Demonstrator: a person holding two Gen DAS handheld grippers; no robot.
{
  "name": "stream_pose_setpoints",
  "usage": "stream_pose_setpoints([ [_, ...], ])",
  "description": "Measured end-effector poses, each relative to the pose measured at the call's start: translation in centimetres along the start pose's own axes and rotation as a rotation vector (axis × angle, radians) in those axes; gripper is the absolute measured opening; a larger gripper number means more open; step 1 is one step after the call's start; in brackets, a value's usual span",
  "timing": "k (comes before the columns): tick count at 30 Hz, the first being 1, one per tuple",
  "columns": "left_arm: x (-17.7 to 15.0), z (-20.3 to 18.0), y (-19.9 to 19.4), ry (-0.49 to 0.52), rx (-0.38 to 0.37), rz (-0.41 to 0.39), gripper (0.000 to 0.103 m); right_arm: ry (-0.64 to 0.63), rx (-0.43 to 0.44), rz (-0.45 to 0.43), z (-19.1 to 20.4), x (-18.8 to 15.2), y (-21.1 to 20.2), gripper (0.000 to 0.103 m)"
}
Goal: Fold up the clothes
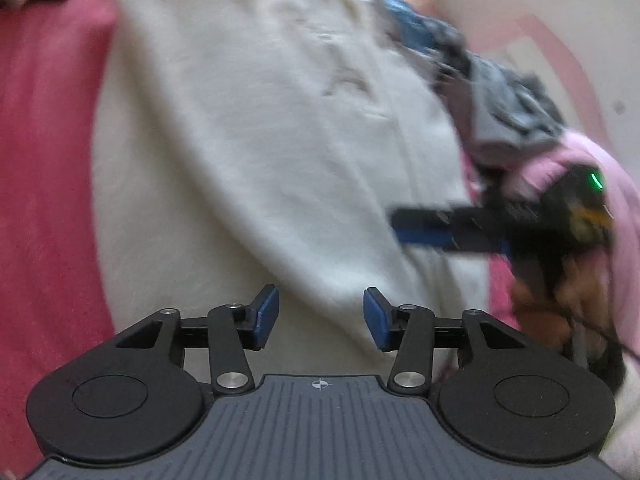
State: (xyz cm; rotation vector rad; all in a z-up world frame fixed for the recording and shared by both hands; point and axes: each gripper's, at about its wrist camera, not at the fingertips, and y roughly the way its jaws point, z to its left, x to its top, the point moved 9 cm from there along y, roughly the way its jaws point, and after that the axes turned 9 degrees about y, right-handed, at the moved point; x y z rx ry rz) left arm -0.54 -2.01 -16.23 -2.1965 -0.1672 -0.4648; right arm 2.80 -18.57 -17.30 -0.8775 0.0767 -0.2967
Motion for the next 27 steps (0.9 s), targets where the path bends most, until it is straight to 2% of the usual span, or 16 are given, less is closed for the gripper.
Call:
stream_pose_setpoints([
  [4,0.1,-0.9,0.6,0.035,0.018,-0.018,0.047,0.004,0.026,0.039,-0.2,-1.2,-0.2,0.055],
  [6,0.1,-1.7,1.4,0.053,0.021,-0.024,0.047,0.014,0.03,0.052,-0.5,-1.6,-0.2,0.048],
  [10,-0.9,-2.6,2.8,0.082,0.038,0.03,0.046,-0.03,0.012,0.069,-0.3,-2.7,-0.4,0.041],
  [14,-1.7,-3.4,3.6,0.064,0.015,0.074,0.046,-0.074,-0.03,0.059,-0.8,-3.5,-0.3,0.026],
  [18,-1.7,-2.4,3.8,-0.015,0.03,0.065,0.029,-0.084,-0.049,0.036,-1.1,-3.7,-0.5,0.012],
  [22,-1.9,-1.2,3.3,-0.1,-0.013,0.089,0.01,-0.111,-0.04,0.033,-0.7,-4.4,-1.0,0.006],
  [27,-2.1,-1.4,1.4,-0.024,-0.016,0.089,0.006,-0.184,-0.013,0.056,1.2,-6.5,-1.3,0.006],
])
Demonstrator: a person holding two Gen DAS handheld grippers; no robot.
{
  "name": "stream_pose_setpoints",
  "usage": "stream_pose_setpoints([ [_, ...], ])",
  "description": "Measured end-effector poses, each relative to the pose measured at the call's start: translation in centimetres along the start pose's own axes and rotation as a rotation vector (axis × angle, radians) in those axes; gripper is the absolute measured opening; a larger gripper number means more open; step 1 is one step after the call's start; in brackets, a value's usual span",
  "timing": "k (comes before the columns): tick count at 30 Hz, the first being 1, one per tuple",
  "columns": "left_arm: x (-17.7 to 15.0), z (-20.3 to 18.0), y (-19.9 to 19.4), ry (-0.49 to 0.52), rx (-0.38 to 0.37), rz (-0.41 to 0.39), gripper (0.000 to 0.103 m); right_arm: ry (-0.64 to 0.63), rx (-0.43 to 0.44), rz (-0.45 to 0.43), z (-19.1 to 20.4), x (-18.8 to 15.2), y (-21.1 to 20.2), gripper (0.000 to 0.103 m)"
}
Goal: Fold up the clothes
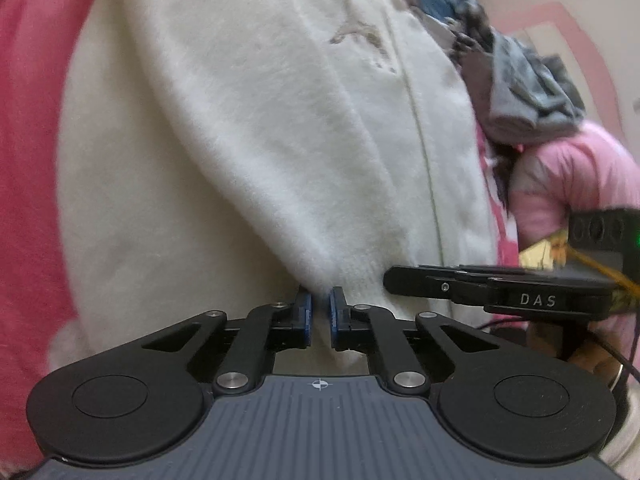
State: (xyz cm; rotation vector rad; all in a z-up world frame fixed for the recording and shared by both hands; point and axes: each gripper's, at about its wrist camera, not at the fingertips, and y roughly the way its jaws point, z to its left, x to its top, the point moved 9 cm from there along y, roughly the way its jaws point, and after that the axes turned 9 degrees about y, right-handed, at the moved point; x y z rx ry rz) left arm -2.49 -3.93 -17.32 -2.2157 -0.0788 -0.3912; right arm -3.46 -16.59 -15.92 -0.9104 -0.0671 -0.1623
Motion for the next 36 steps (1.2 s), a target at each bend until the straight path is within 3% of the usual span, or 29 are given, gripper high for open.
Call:
stream_pose_setpoints([
  [5,-1.3,0.7,-1.9,0.072,0.043,0.024,0.006,-0.048,0.024,0.063,1.9,-2.1,1.5,0.006],
  [19,-3.5,2.5,-4.6,0.066,0.134,0.008,0.006,-0.129,0.047,0.121,5.3,-4.7,3.9,0.006],
  [27,-4.5,3.0,-4.2,0.1,0.171,0.012,0.006,-0.133,0.011,0.143,4.6,-5.4,4.8,0.006],
  [32,-5.0,3.2,-3.8,0.179,0.209,0.021,0.007,-0.152,-0.035,0.138,4.6,-5.6,6.6,0.006],
  [36,-5.6,3.4,-3.2,0.187,0.219,0.04,0.008,-0.121,-0.02,0.141,3.5,-5.6,6.2,0.006],
])
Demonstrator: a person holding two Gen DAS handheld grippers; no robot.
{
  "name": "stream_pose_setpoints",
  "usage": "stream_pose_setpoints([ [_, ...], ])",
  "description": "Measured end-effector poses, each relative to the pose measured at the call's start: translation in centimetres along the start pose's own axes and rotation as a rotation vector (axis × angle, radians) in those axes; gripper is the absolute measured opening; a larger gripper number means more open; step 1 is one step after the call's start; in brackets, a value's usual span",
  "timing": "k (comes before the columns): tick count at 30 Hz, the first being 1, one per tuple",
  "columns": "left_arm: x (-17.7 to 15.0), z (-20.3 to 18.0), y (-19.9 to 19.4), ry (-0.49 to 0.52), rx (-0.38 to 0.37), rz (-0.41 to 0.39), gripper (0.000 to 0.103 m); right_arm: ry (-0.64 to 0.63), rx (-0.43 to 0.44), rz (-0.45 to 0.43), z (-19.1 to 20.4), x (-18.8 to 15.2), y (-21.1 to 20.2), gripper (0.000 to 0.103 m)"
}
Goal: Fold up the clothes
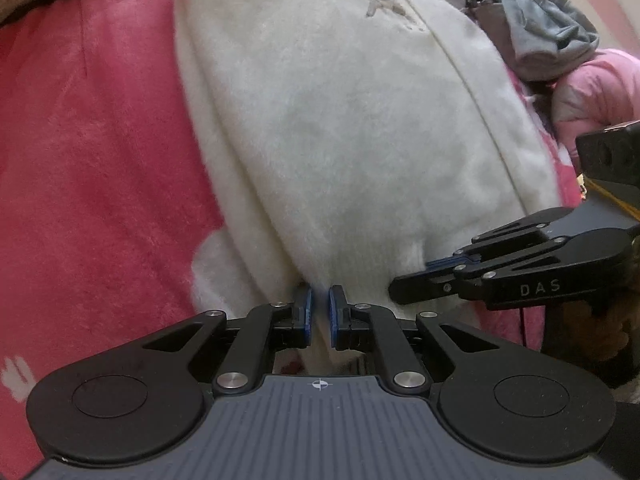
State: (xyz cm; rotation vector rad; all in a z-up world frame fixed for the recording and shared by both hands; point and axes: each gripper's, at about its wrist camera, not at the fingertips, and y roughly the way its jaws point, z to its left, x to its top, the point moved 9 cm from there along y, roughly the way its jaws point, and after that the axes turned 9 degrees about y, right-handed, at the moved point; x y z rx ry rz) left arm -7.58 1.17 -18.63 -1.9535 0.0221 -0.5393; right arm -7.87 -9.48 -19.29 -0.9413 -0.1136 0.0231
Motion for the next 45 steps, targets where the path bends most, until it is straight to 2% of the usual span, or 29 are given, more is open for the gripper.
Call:
stream_pose_setpoints([
  [2,-0.2,-0.1,-0.2,0.009,-0.001,0.001,0.01,0.014,0.008,-0.002,-0.3,-0.2,-0.5,0.008],
  [5,-1.0,0.0,-0.8,0.032,0.006,0.021,0.02,-0.008,-0.01,-0.025,-0.5,-0.4,-1.9,0.012],
  [7,-1.1,0.2,-1.9,0.05,0.024,0.012,0.023,-0.056,-0.047,-0.083,-0.2,0.1,-3.3,0.018],
  [11,0.7,0.9,-4.9,0.068,0.056,-0.074,0.027,-0.123,-0.11,-0.242,-0.1,2.5,-7.0,0.018],
  [13,2.1,1.1,-5.4,0.063,0.064,-0.117,0.035,-0.154,-0.125,-0.306,0.2,4.1,-7.9,0.018],
  [14,2.8,1.1,-5.5,0.059,0.065,-0.134,0.035,-0.177,-0.134,-0.334,0.5,4.9,-8.3,0.018],
  [18,5.1,0.1,-4.3,0.085,0.067,-0.201,0.035,-0.385,-0.191,-0.419,3.3,7.6,-7.6,0.018],
  [20,5.3,-0.7,-3.0,0.101,0.058,-0.206,0.035,-0.476,-0.247,-0.431,4.5,8.7,-6.4,0.018],
  [22,4.8,-0.9,-1.2,0.081,0.034,-0.176,0.034,-0.547,-0.267,-0.438,5.6,9.4,-5.4,0.018],
  [24,4.2,-1.1,0.2,0.068,0.011,-0.15,0.034,-0.592,-0.247,-0.432,6.6,9.8,-4.2,0.018],
  [26,3.7,-1.4,0.6,0.083,0.019,-0.161,0.034,-0.643,-0.229,-0.423,7.3,9.8,-3.0,0.018],
  [29,3.5,-1.4,0.6,0.101,0.018,-0.179,0.035,-0.705,-0.254,-0.387,6.4,9.7,-0.2,0.018],
  [30,3.4,-1.3,0.5,0.097,0.012,-0.185,0.035,-0.707,-0.291,-0.359,5.3,9.7,0.8,0.015],
  [35,3.4,-0.4,0.4,0.003,-0.061,-0.196,0.035,-0.666,-0.333,-0.347,3.3,9.6,0.4,0.013],
  [38,3.9,0.1,-0.8,-0.026,-0.07,-0.206,0.034,-0.69,-0.389,-0.382,3.5,10.1,-1.2,0.014],
  [42,5.8,1.2,-2.7,-0.047,-0.032,-0.319,0.034,-0.692,-0.334,-0.457,6.3,13.3,-2.4,0.014],
  [44,6.6,2.0,-2.3,-0.075,-0.01,-0.343,0.034,-0.718,-0.322,-0.49,8.2,15.1,-2.1,0.014],
  [45,6.6,2.1,-1.6,-0.095,-0.022,-0.338,0.034,-0.725,-0.313,-0.495,8.7,15.9,-1.5,0.014],
])
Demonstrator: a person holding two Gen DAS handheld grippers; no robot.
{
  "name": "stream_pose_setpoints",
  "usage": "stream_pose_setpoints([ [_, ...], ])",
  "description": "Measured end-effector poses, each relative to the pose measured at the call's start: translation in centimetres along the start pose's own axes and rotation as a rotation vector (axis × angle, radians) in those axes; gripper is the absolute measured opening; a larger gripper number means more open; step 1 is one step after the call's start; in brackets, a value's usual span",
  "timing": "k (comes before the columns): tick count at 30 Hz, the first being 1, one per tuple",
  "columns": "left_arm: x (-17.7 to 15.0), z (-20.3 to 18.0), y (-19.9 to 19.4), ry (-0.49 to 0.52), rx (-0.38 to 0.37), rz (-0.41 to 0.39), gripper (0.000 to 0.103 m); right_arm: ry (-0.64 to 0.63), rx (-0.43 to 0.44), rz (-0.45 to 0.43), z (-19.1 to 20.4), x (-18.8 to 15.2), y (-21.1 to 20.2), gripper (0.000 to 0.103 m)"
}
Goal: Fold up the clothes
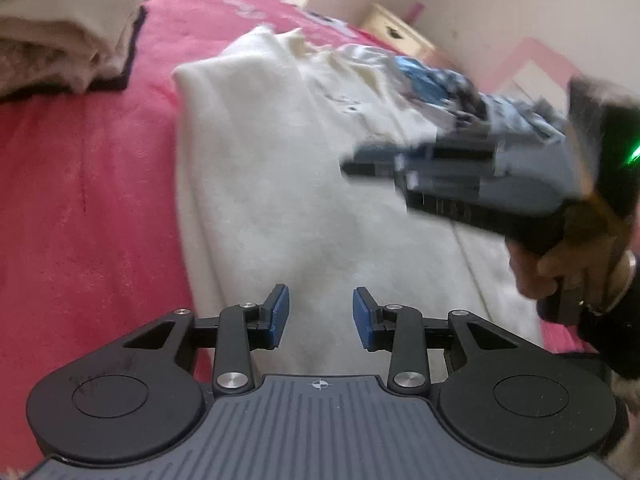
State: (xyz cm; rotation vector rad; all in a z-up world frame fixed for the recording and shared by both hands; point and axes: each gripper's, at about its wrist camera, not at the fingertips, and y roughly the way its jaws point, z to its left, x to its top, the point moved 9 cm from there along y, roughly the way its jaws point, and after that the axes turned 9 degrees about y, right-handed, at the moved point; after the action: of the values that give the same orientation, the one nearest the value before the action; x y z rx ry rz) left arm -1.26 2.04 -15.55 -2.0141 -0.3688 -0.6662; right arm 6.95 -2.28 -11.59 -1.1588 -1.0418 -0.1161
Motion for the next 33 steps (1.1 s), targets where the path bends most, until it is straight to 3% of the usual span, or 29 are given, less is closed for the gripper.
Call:
stream_pose_setpoints([
  [3,-1.5,-0.4,1.4,-0.021,-0.027,0.031,0.035,0.029,-0.009,0.058,-1.0,-0.3,3.4,0.013],
  [5,-1.8,-0.9,1.0,0.025,-0.026,0.025,0.035,0.021,-0.09,0.157,-3.2,-2.7,5.4,0.013],
  [7,-1.6,-0.8,0.4,0.012,-0.049,0.016,0.035,0.071,-0.05,0.15,-4.3,-2.9,5.0,0.013],
  [10,-0.2,0.5,-0.6,-0.038,-0.078,-0.024,0.035,0.099,-0.077,0.147,-5.2,-0.5,4.4,0.015],
  [17,5.2,4.9,-0.1,-0.052,0.021,-0.177,0.035,0.215,-0.099,0.09,-9.0,5.7,9.3,0.015],
  [24,4.6,5.0,2.5,-0.046,-0.005,-0.152,0.035,0.377,-0.082,0.127,-12.9,6.5,16.6,0.014],
  [28,4.3,4.5,2.3,-0.018,-0.012,-0.156,0.035,0.375,-0.093,0.101,-13.1,8.4,16.0,0.016],
  [30,4.1,4.5,2.2,-0.013,-0.017,-0.155,0.035,0.379,-0.018,0.068,-12.1,9.7,14.8,0.019],
  [33,3.9,4.4,2.2,0.001,-0.015,-0.155,0.035,0.328,0.079,0.102,-9.8,9.8,15.5,0.018],
])
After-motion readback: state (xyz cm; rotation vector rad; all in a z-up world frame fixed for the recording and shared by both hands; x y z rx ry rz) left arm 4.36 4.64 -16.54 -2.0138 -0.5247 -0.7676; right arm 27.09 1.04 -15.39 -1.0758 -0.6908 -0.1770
